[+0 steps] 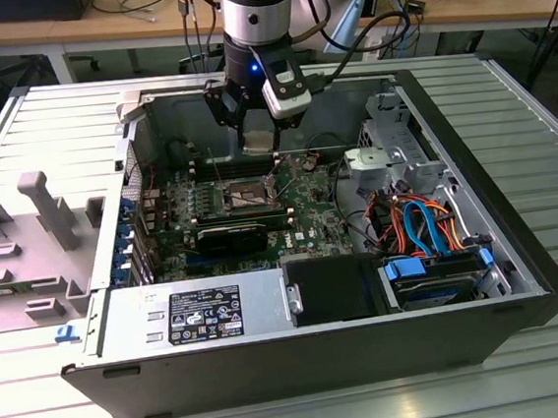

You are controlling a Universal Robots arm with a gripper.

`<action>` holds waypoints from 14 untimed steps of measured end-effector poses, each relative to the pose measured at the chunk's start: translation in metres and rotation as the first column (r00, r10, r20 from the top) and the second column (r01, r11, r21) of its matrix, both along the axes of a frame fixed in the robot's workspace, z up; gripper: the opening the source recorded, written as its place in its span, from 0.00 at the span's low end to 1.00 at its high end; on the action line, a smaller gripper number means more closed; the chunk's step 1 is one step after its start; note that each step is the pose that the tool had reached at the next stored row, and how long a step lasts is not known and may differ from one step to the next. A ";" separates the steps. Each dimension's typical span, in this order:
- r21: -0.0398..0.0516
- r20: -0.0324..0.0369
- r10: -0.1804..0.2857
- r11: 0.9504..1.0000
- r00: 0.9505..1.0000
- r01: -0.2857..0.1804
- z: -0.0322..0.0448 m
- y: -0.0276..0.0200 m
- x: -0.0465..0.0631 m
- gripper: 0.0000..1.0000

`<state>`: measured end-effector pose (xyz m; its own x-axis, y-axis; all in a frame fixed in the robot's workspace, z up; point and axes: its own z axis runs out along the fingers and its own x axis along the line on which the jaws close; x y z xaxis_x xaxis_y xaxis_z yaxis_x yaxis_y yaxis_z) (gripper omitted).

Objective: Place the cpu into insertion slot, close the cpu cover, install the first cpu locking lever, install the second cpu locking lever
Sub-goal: 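Place the cpu into insertion slot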

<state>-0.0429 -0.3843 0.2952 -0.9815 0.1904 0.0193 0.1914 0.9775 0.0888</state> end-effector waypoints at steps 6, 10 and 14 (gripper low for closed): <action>0.000 0.000 -0.014 1.000 1.000 0.014 -0.0001 0.0000 0.000 0.55; 0.000 0.000 -0.022 1.000 1.000 0.022 -0.0001 0.0000 0.000 0.55; 0.000 0.000 -0.029 1.000 1.000 0.029 -0.0002 0.0000 0.000 0.55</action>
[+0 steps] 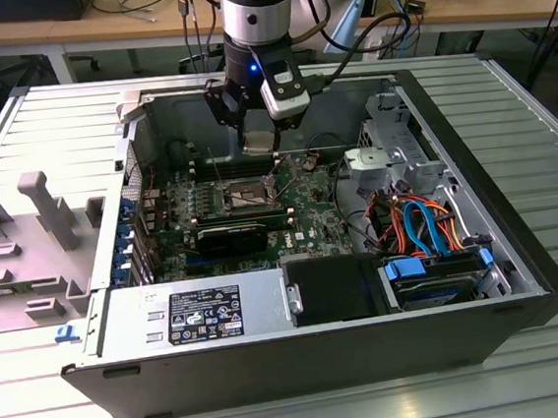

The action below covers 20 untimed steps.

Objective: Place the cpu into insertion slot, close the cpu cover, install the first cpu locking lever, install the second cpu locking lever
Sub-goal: 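Place the cpu into insertion slot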

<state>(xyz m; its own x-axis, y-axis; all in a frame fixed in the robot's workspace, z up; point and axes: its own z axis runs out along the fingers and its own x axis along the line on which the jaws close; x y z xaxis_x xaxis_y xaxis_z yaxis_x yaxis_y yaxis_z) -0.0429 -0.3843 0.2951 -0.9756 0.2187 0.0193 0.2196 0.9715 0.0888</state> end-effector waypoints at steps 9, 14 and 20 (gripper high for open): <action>0.000 0.000 -0.017 1.000 1.000 0.017 -0.0001 0.0000 0.000 0.55; 0.000 0.000 -0.025 1.000 1.000 0.025 -0.0002 0.0000 0.000 0.55; 0.000 0.000 -0.039 0.999 0.999 0.039 -0.0003 0.0000 0.000 0.55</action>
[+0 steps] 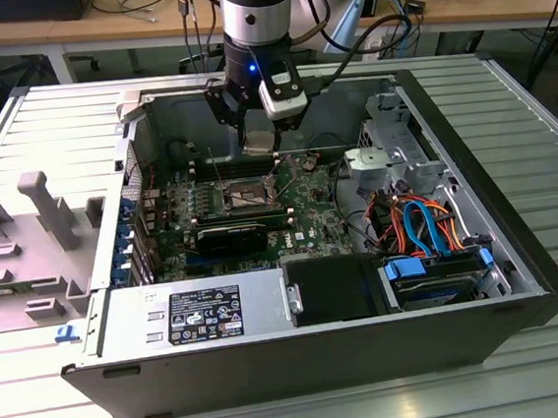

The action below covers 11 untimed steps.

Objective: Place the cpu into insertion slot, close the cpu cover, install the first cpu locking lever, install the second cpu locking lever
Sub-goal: 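Place the cpu into insertion slot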

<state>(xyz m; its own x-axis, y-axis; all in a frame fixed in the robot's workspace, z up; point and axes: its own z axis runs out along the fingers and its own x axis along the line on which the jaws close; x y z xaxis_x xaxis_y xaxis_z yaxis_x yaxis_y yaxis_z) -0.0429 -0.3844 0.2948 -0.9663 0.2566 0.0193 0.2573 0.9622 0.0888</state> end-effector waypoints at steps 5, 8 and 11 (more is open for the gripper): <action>0.000 0.000 -0.011 1.000 1.000 0.011 -0.0001 0.0000 0.000 0.55; 0.000 0.000 -0.020 1.000 1.000 0.020 -0.0002 0.0000 0.000 0.55; 0.000 0.000 -0.025 1.000 1.000 0.025 -0.0001 0.0000 0.000 0.55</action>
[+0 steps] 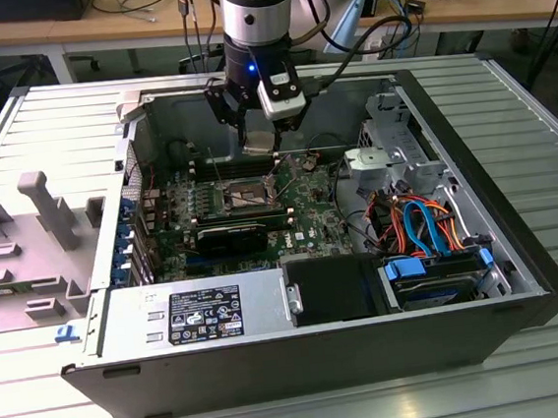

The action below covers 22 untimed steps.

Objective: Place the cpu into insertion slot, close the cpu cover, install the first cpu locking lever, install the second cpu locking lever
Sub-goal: 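Place the cpu into insertion slot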

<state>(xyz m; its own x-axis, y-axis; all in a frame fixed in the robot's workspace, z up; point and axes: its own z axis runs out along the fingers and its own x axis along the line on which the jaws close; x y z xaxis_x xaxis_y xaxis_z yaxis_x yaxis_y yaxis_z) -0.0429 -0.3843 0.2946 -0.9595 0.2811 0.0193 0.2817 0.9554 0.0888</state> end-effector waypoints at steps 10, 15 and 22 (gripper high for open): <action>0.000 0.000 -0.019 1.000 1.000 0.019 -0.0002 0.0000 0.000 0.55; 0.000 0.000 -0.027 1.000 1.000 0.027 -0.0002 0.0000 0.000 0.55; 0.000 0.000 -0.037 0.999 0.999 0.037 -0.0003 0.0000 0.000 0.55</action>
<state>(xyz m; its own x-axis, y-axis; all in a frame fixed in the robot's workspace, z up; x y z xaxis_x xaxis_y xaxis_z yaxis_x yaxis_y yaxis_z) -0.0429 -0.3843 0.2943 -0.9483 0.3168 0.0193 0.3173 0.9442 0.0888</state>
